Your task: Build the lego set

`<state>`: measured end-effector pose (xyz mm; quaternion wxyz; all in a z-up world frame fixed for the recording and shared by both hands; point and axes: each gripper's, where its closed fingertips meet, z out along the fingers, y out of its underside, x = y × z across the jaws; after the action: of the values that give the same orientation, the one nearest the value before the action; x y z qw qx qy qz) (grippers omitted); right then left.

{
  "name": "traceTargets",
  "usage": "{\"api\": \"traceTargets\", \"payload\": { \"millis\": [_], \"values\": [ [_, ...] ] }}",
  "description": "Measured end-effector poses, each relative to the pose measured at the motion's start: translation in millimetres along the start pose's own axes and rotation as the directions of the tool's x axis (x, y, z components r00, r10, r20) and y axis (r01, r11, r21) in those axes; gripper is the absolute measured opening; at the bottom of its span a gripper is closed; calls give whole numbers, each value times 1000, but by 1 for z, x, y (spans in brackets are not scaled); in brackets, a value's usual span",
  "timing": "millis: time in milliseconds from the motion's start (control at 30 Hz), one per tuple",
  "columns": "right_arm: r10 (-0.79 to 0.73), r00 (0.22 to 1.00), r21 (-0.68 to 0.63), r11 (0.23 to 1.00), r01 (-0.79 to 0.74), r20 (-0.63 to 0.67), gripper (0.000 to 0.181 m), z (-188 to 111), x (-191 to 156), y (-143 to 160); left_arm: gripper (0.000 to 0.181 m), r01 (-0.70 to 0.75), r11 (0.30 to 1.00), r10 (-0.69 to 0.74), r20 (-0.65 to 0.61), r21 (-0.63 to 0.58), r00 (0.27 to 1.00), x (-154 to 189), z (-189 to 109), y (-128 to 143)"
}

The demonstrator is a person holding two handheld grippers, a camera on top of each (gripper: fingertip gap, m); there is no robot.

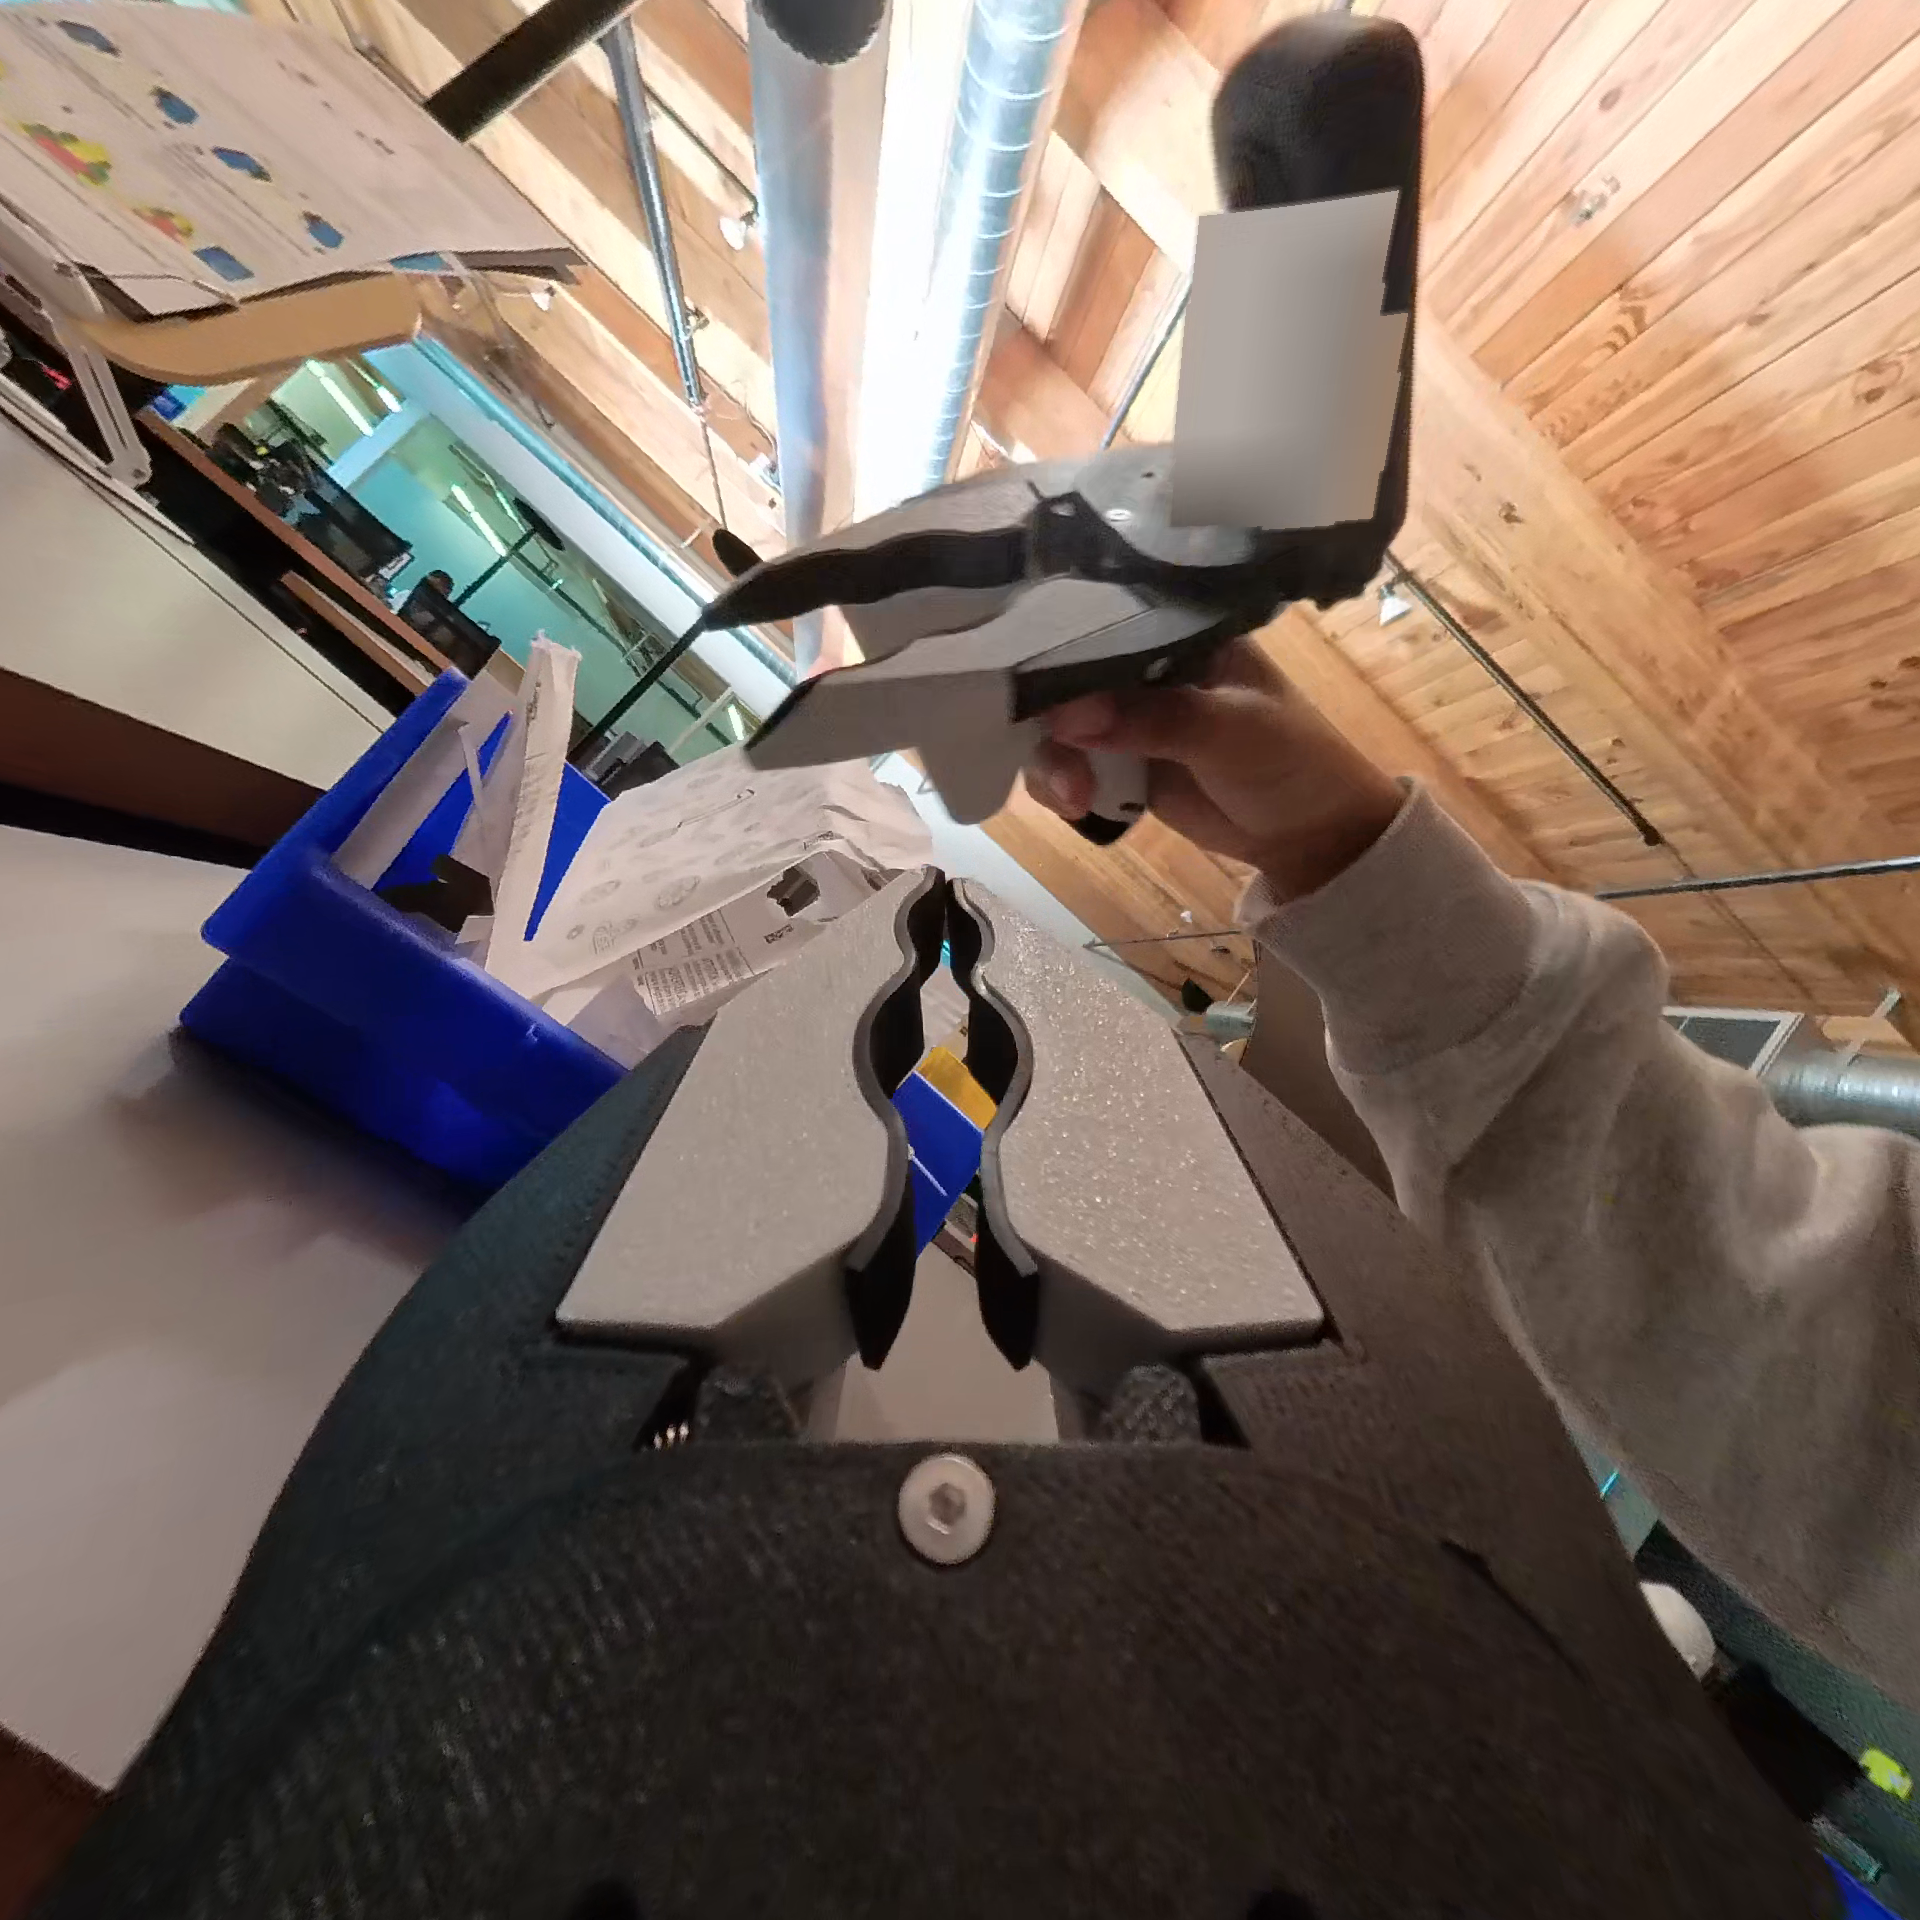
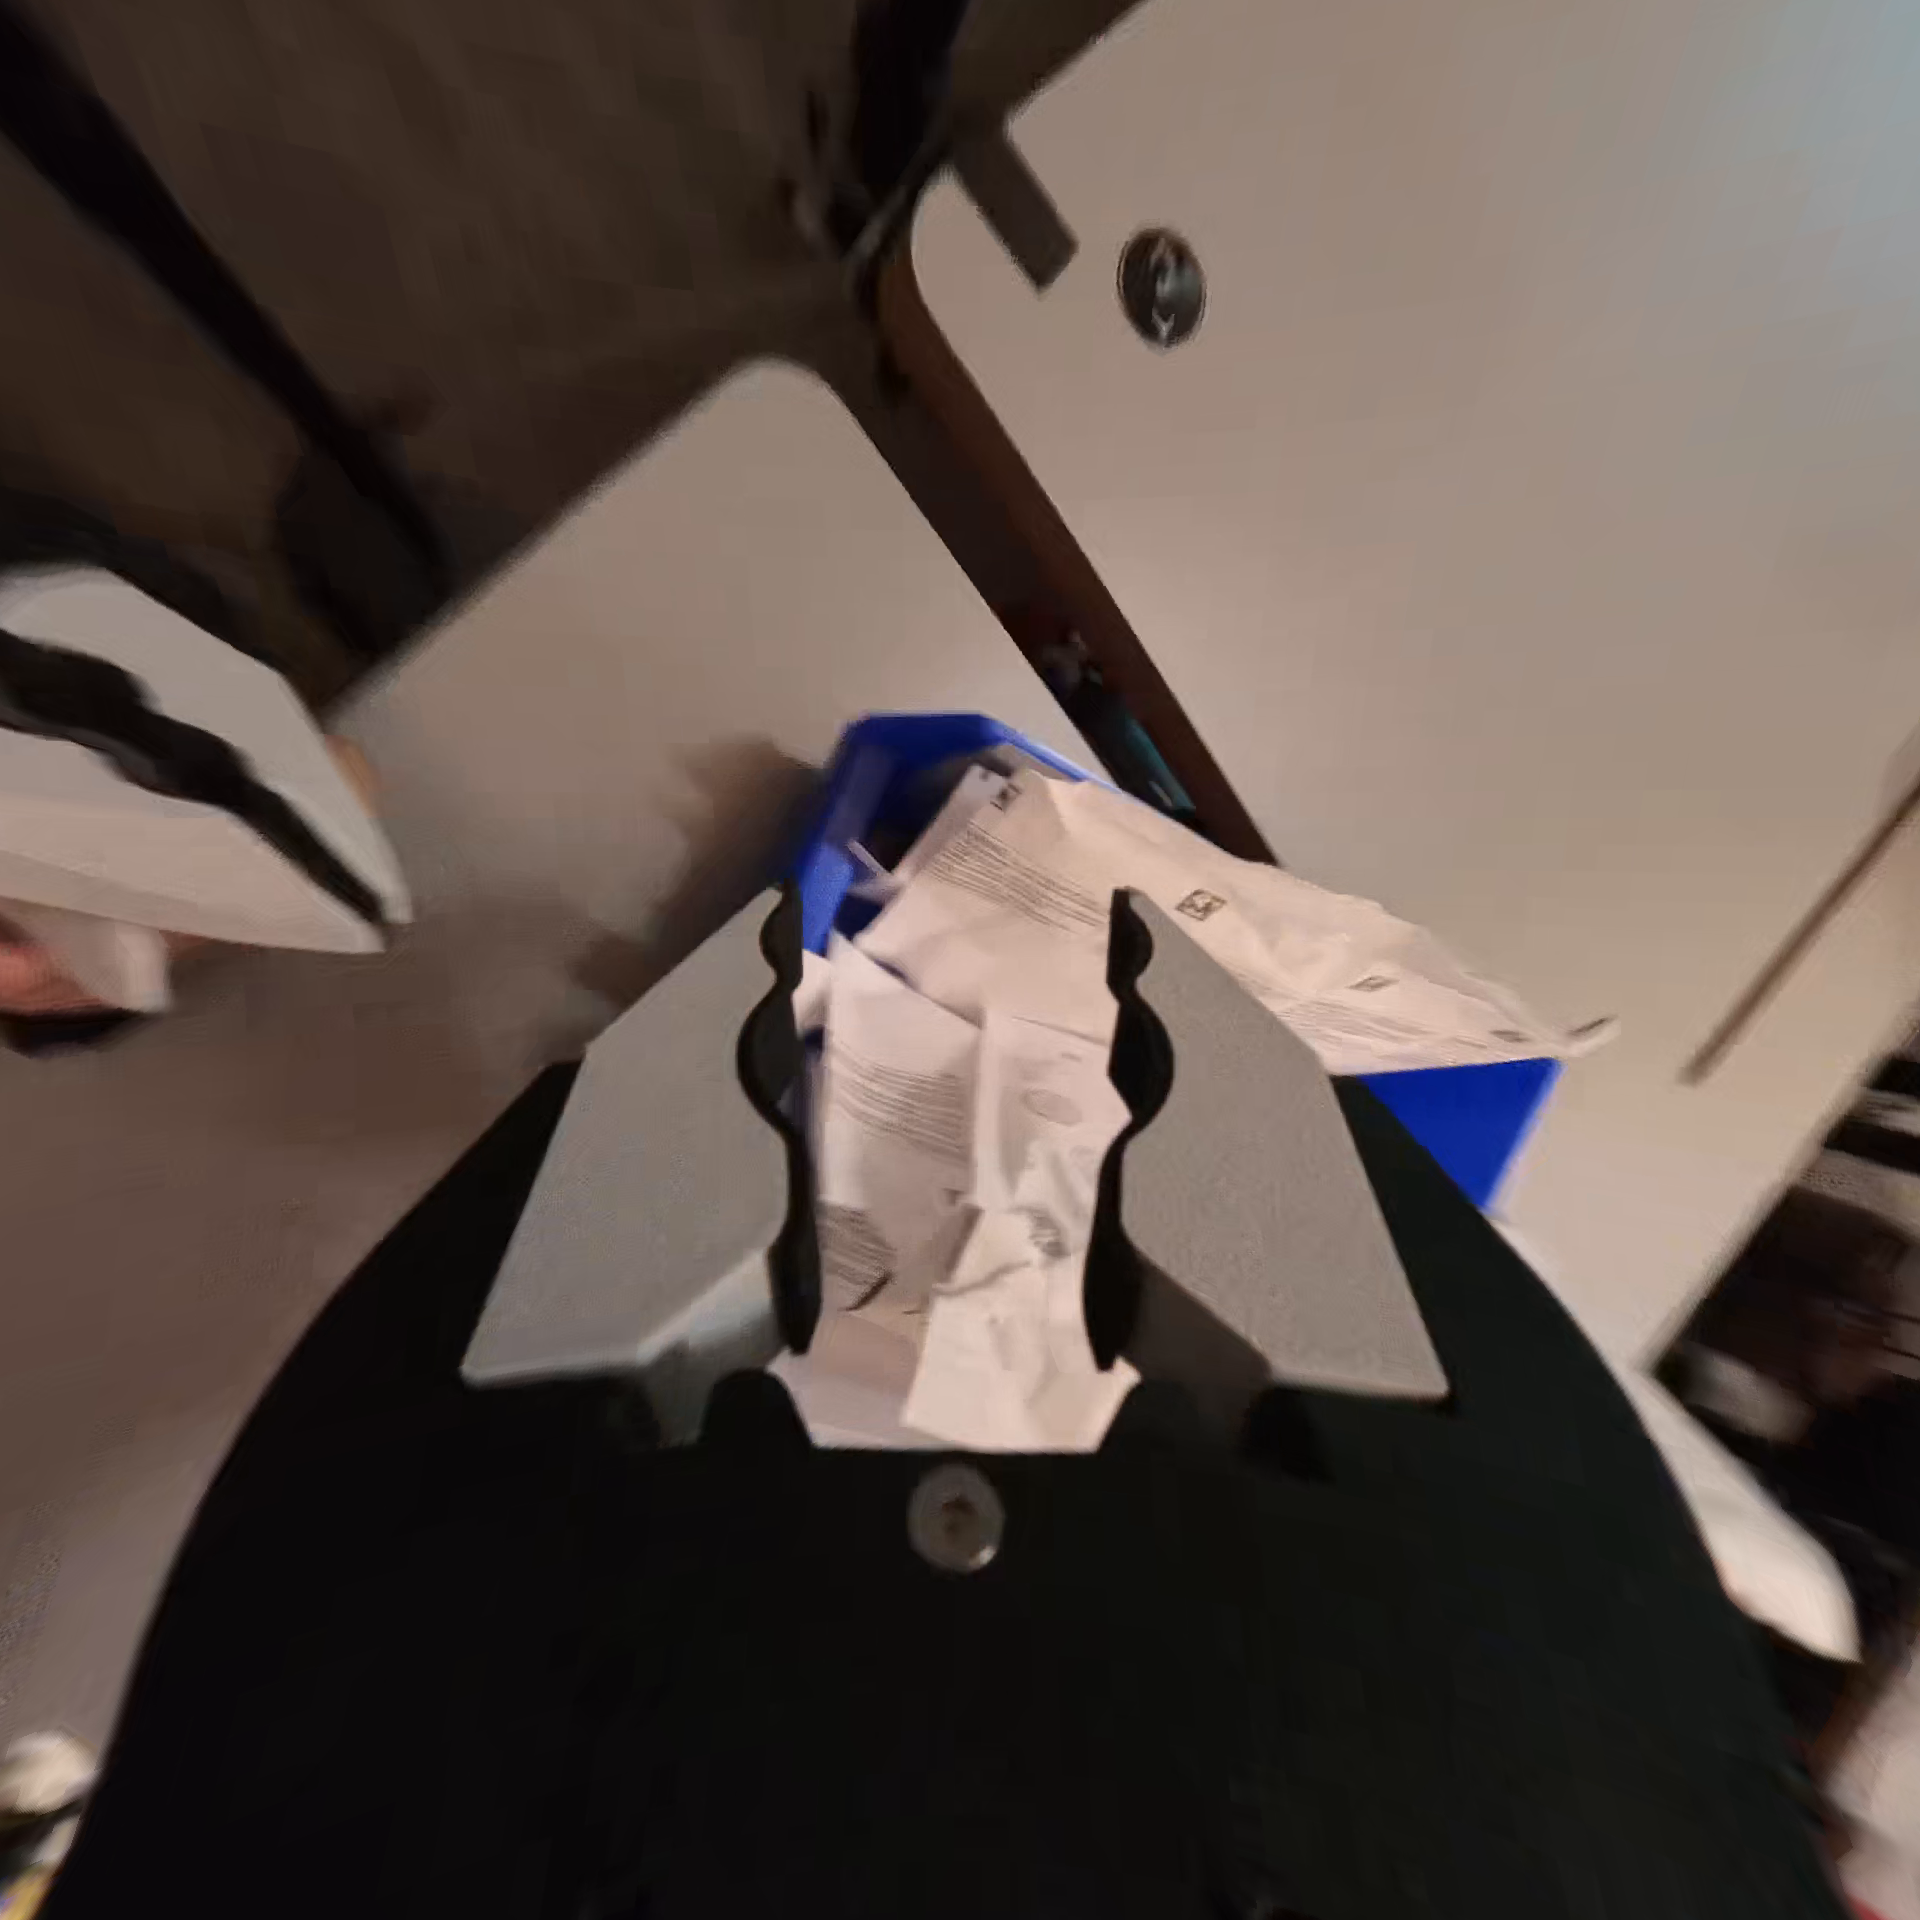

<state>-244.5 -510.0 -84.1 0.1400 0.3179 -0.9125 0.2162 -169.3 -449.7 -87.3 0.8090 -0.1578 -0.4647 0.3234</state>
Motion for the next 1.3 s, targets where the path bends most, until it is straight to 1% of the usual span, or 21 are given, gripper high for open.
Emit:
{"api": "traceTargets", "payload": {
  "millis": [67, 100, 233, 400, 533, 633, 733, 800, 833, 900, 933, 1033, 1100, 1167, 1233, 1300],
  "values": [
    [-132, 990, -72, 989, 128, -53, 58, 14, 10, 3, 0, -2, 1000, 2, 2, 1, 1000, -1, 0, -1],
    [-160, 986, -85, 984, 155, -53, 57, 19, 14, 2, 0, 7, 1000, -7, 0, 3, 1000, -1, 0, -1],
    [-139, 990, -94, 986, 141, 33, 53, 36, 26, 1, 0, 43, 999, -44, -14, -21, 999, -2, 1, 2],
    [-131, 989, -171, 975, 139, 62, 48, 43, 37, 17, 0, 61, 998, -61, -9, -16, 998, -5, 1, 0],
    [-181, 982, -212, 959, 186, 44, 47, 46, 34, 25, 0, 80, 997, -80, -5, -9, 997, -7, 1, -1],
    [-203, 977, -264, 940, 214, 68, 43, 49, 28, 34, 0, 87, 996, -87, -4, -9, 996, -7, 1, -1],
    [-223, 971, -308, 921, 239, 85, 37, 49, 24, 43, 0, 86, 996, -86, -3, -13, 996, -7, 1, 0],
    [-243, 966, -329, 909, 258, 86, 28, 45, 24, 46, 0, 85, 996, -85, -3, -14, 996, -7, 2, 0],
    [-257, 963, -336, 902, 271, 87, 22, 43, 23, 48, 0, 85, 996, -85, -3, -14, 996, -7, 2, 0],
    [-295, 954, -348, 890, 296, 57, 3, 35, 28, 49, 0, 87, 996, -87, -3, -15, 996, -7, 2, 0],
    [-317, 948, -348, 887, 304, 22, 0, 28, 33, 48, 0, 89, 996, -89, -4, -15, 996, -7, 1, 0],
    [-364, 925, -319, 895, 313, -113, 0, -1, 52, 39, 0, 100, 995, -100, -4, -16, 995, -8, 1, 0],
    [-379, 903, -284, 905, 316, -203, 0, -27, 64, 33, 0, 109, 994, -109, -4, -13, 994, -9, 1, -1],
    [-394, 874, -241, 912, 333, -284, 0, -56, 67, 25, 0, 120, 993, -120, -3, -9, 993, -10, 1, -1],
    [-416, 840, -186, 909, 373, -349, 0, -83, 59, 17, 0, 132, 991, -132, -1, -5, 991, -11, 1, -2],
    [-457, 795, -154, 888, 433, -400, 0, -104, 39, 11, 1, 143, 990, -143, 4, 1, 990, -13, 1, -3]
  ]
}}
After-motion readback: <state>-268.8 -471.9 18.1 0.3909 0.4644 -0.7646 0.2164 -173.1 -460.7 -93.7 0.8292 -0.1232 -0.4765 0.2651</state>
